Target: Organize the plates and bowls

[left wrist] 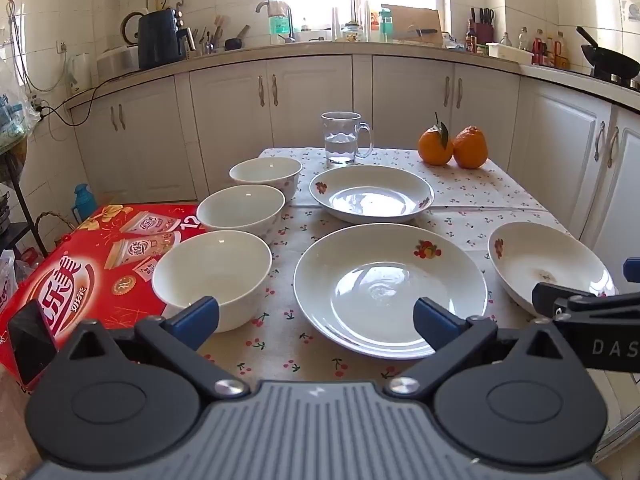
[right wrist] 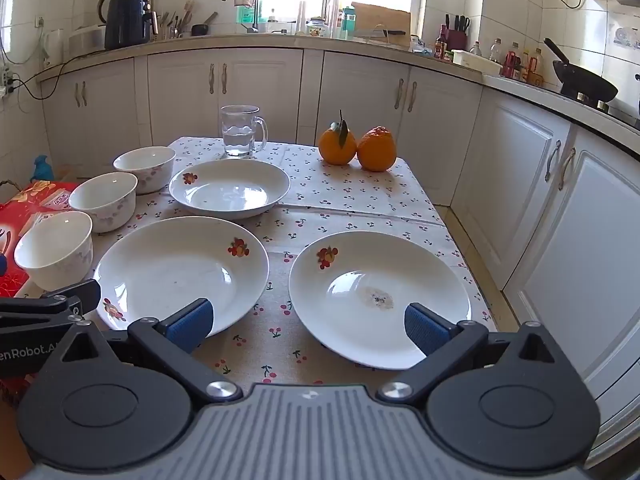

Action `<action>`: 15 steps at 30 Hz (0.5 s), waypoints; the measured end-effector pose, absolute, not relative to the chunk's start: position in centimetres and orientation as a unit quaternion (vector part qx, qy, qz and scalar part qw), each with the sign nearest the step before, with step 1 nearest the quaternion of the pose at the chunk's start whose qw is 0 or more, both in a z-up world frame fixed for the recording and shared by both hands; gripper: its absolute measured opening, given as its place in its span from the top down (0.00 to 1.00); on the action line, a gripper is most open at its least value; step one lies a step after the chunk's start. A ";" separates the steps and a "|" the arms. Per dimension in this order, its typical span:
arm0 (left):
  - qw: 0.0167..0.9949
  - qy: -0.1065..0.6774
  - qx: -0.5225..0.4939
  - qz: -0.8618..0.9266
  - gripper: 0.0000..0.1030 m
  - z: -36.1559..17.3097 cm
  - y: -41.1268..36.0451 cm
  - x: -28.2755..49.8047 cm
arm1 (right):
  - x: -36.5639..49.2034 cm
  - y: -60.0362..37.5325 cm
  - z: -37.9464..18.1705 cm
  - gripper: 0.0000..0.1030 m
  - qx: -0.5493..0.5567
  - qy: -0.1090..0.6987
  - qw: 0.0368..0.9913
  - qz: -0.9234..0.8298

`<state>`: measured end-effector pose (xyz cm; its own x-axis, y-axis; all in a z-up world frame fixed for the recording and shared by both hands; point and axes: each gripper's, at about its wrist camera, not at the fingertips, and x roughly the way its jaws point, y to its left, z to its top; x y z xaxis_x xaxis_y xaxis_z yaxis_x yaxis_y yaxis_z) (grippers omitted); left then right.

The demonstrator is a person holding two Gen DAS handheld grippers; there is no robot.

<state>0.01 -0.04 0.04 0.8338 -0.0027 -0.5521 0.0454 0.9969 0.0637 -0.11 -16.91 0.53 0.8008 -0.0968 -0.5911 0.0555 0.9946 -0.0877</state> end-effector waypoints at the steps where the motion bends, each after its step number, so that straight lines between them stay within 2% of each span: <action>1: 0.957 0.286 0.039 -0.012 0.00 0.1 -0.1 0.0 | -0.1 -16.9 0.5 0.00 -0.035 0.315 0.947 -0.041; 15: 0.956 0.292 0.034 -0.011 0.00 -0.2 0.1 0.2 | 0.3 -16.4 0.7 0.00 -0.036 0.314 0.948 -0.043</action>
<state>0.20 0.09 -0.21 0.8297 -0.0006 -0.5582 0.0397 0.9975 0.0579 0.27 -16.42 0.65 0.7998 -0.1034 -0.5913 0.0578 0.9937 -0.0955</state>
